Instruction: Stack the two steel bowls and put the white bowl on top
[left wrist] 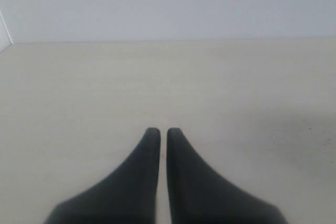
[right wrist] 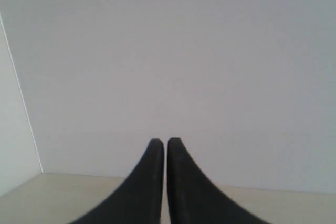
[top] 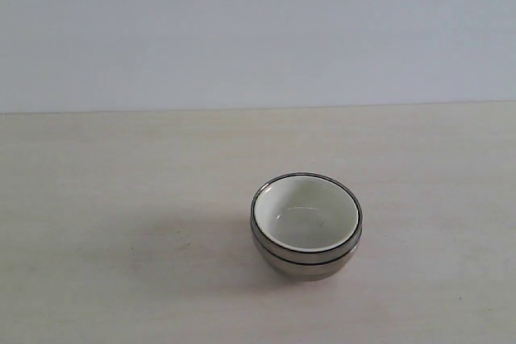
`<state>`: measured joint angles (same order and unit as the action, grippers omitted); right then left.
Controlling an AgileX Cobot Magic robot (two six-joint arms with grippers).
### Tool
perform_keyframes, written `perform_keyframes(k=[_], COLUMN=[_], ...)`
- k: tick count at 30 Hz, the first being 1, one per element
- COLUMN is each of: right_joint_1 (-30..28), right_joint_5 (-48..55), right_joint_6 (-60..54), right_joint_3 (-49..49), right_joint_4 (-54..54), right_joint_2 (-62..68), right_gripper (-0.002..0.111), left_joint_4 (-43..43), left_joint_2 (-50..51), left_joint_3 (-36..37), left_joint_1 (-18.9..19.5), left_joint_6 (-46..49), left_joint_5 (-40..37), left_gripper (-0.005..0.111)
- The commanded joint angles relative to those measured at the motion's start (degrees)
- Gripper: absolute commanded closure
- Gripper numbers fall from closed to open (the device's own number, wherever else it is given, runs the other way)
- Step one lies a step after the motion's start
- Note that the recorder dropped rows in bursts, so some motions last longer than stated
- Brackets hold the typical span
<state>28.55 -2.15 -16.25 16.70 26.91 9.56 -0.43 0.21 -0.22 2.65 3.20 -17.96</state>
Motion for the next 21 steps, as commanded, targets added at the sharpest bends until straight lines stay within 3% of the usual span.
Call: perform_keyframes(k=[1, 12, 16, 21], right_joint_1=[0.0, 0.0, 2.1, 2.6], right_joint_5=[0.7, 0.4, -3.1, -7.4], right_joint_6=[2.4, 2.1, -8.7, -10.1], right_joint_3=[-0.2, -0.2, -0.2, -0.2], right_joint_4=[-0.3, -0.3, -1.2, -1.2], right_joint_2=[-0.3, -0.3, -2.3, -4.0], right_gripper=[0.108, 0.108, 0.108, 0.108], left_joint_4=[-0.2, -0.2, -0.2, -0.2], left_joint_2=[-0.2, -0.2, -0.2, -0.2], left_joint_3=[0.2, 0.2, 0.2, 0.2], left_joint_1=[0.1, 0.1, 0.1, 0.1], left_joint_6=[0.0, 0.0, 0.0, 0.0], left_joint_5=[0.1, 0.1, 0.1, 0.1], left_gripper=[0.103, 0.103, 0.103, 0.103])
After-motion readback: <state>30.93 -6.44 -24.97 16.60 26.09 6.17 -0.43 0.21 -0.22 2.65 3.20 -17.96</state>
